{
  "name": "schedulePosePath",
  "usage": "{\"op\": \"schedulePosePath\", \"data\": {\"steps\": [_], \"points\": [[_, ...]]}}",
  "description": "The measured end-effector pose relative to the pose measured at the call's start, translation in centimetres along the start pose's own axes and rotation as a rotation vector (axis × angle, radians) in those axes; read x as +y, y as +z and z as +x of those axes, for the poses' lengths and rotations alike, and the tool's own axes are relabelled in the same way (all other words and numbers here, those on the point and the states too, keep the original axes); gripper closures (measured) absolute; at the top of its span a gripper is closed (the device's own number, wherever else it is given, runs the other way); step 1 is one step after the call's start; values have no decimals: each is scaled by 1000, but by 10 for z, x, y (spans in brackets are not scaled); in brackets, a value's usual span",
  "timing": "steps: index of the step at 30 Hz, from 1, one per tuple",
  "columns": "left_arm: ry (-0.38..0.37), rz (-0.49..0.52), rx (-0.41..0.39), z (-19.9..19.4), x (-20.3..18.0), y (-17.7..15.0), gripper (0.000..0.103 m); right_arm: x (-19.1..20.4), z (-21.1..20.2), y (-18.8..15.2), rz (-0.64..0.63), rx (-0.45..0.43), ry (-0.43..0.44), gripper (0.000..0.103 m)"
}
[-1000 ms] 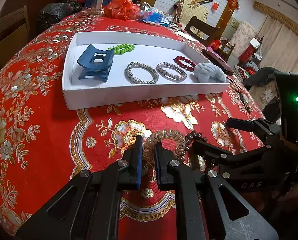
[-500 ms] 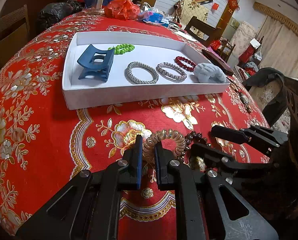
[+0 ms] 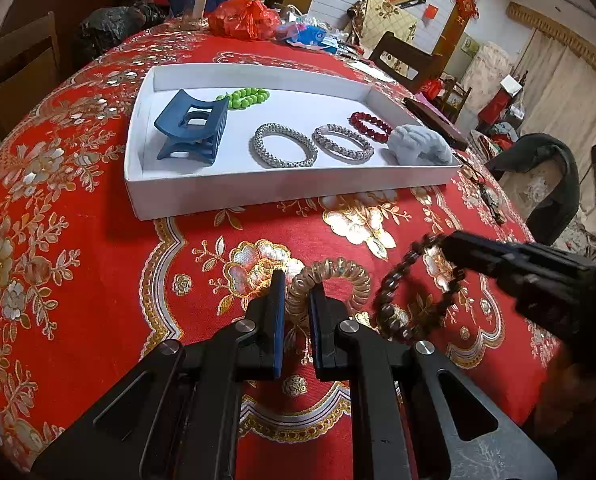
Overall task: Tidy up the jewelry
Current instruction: 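Grasp the dark brown wooden bead bracelet with the right tool, then carry the spiral hair tie and brown bracelet over the white tray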
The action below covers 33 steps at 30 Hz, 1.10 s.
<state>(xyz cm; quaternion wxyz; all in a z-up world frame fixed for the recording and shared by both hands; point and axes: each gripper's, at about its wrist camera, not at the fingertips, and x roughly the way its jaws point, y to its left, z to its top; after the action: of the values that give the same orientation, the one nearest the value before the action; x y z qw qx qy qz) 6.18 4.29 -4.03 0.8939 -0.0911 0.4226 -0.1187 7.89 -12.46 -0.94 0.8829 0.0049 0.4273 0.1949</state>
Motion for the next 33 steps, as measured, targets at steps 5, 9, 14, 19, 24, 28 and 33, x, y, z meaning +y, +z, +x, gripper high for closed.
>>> {"op": "schedulePosePath", "data": {"steps": [5, 9, 14, 19, 24, 28, 33], "points": [[57, 16, 21, 0, -10, 5, 94, -3, -22, 5, 39, -74, 21, 95], [68, 25, 12, -13, -21, 20, 94, -4, -42, 10, 59, -136, 34, 95], [77, 34, 10, -25, -36, 38, 94, -6, -52, 14, 73, -166, 23, 95], [91, 52, 7, -28, -47, 43, 94, -11, -53, 14, 89, -168, -7, 95], [99, 56, 6, -27, -49, 44, 94, -20, -54, 14, 118, -173, -33, 95], [102, 57, 9, -24, -49, 47, 94, -20, -52, 15, 122, -172, -39, 95], [103, 53, 8, -20, -46, 51, 94, -23, -52, 19, 136, -174, -37, 95]]}}
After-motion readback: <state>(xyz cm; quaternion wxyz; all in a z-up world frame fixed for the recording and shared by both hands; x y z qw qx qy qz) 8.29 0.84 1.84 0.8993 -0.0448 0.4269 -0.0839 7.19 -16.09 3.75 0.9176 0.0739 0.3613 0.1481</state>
